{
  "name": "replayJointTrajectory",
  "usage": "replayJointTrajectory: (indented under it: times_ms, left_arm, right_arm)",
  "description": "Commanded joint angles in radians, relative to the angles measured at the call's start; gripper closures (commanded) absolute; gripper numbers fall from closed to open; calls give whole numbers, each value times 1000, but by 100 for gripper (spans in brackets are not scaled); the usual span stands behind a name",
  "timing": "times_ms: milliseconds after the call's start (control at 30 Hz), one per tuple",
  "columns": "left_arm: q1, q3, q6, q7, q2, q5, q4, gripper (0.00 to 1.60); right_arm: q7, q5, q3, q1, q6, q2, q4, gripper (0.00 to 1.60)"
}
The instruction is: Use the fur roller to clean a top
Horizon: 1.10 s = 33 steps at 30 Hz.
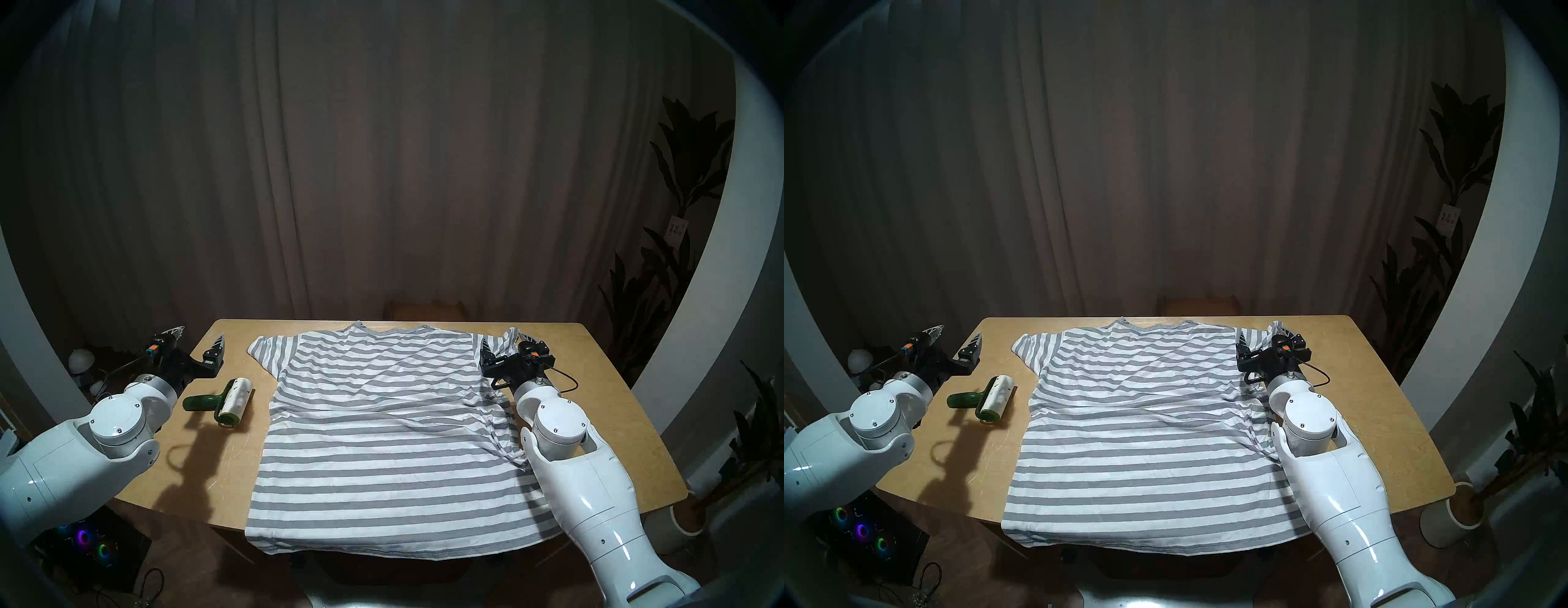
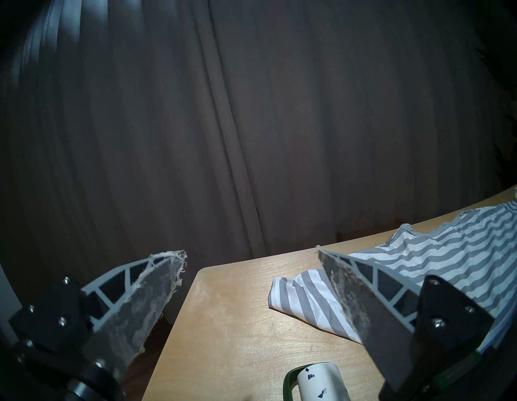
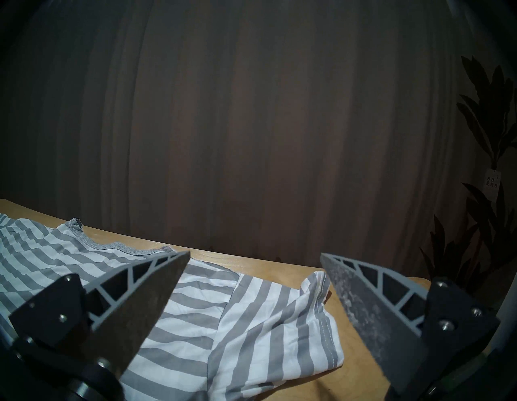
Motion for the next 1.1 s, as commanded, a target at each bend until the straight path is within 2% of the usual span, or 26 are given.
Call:
replayJointTrajectory:
  times_ms: [0,200,367,600,667,1067]
  left_arm:
    - [-116,22,-26,-6,-51,89,35,0]
    - [-164,56,-46,-13,-110,157,82,0]
    - [-233,100,-80,-22,-179,243,164,0]
    - [-300,108,-131,-30,-248,317,261,0]
    - [-299,97,-147,-30,-266,341,278,0]
    - [-414,123,-306,-30,-396,451,431,0]
  right_arm:
    - [4,1,-13,99,0,-23,32,0]
    - [12,9,-25,143,-5,-35,85,0]
    - [17,20,-27,177,-19,-41,135,0]
    - [19,30,-17,193,-47,-43,167,0]
    - [20,32,-14,194,-58,-45,174,0]
    - [33,45,-7,187,-143,-53,207,0]
